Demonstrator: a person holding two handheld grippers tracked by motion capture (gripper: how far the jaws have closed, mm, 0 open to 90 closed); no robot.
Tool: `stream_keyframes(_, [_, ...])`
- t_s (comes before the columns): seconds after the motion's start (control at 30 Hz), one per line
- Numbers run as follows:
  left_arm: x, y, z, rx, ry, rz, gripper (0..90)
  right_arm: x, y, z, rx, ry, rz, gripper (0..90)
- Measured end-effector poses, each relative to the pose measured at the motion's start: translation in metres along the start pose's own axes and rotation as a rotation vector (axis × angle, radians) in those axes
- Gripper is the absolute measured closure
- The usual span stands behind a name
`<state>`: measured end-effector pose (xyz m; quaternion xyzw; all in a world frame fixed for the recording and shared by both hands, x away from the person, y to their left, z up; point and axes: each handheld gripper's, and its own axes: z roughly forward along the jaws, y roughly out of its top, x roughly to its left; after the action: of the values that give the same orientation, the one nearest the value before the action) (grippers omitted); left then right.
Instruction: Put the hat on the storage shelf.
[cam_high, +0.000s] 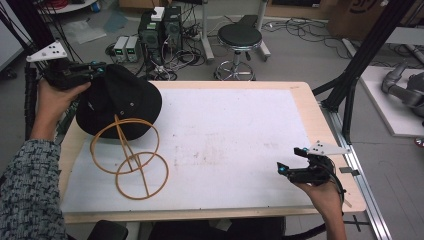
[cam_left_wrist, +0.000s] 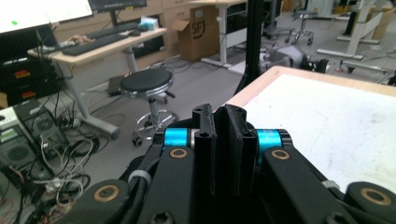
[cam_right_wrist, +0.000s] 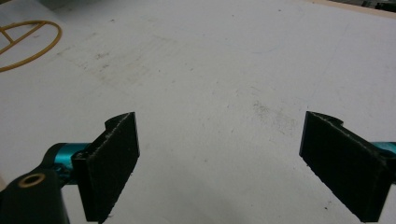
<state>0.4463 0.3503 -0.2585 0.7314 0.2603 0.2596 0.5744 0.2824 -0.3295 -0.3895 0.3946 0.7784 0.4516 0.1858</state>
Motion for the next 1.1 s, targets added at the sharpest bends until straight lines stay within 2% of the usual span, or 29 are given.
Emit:
stream_keyframes(0.2, [-0.002,0.012,-0.001,-0.01,-0.015,0.011,82.3,0.0,0.0,0.0,0.003,-0.001,-0.003,11.8])
stream_keyframes(0.27, [-0.002,0.016,-0.002,-0.02,-0.031,0.007,82.3,0.0,-0.001,0.001,0.001,0.0,-0.005,11.8])
stream_keyframes(0.43, [-0.004,0.027,-0.007,-0.064,-0.038,0.004,82.3,-0.001,-0.001,0.0,0.0,-0.002,0.0,11.7])
stream_keyframes(0.47, [-0.004,0.031,-0.01,-0.093,-0.048,-0.01,82.3,-0.001,-0.001,-0.001,0.001,-0.003,0.003,11.7])
stream_keyframes(0.5, [-0.005,0.033,-0.011,-0.101,-0.048,-0.012,82.3,-0.001,-0.001,-0.001,0.001,-0.003,0.004,11.7])
stream_keyframes(0.57, [-0.005,0.035,-0.013,-0.108,-0.045,-0.015,82.3,-0.001,-0.002,-0.001,0.0,-0.004,0.003,11.8])
stream_keyframes(0.63, [-0.006,0.041,-0.016,-0.14,-0.046,-0.035,82.3,-0.001,-0.001,-0.001,0.003,-0.002,0.003,11.7])
stream_keyframes(0.87, [-0.006,0.054,-0.025,-0.175,-0.026,-0.025,82.3,0.0,-0.001,-0.001,0.003,0.0,0.004,11.7])
stream_keyframes(1.1, [-0.005,0.059,-0.029,-0.188,-0.002,-0.025,82.4,0.0,-0.001,-0.002,0.001,0.001,0.001,11.7])
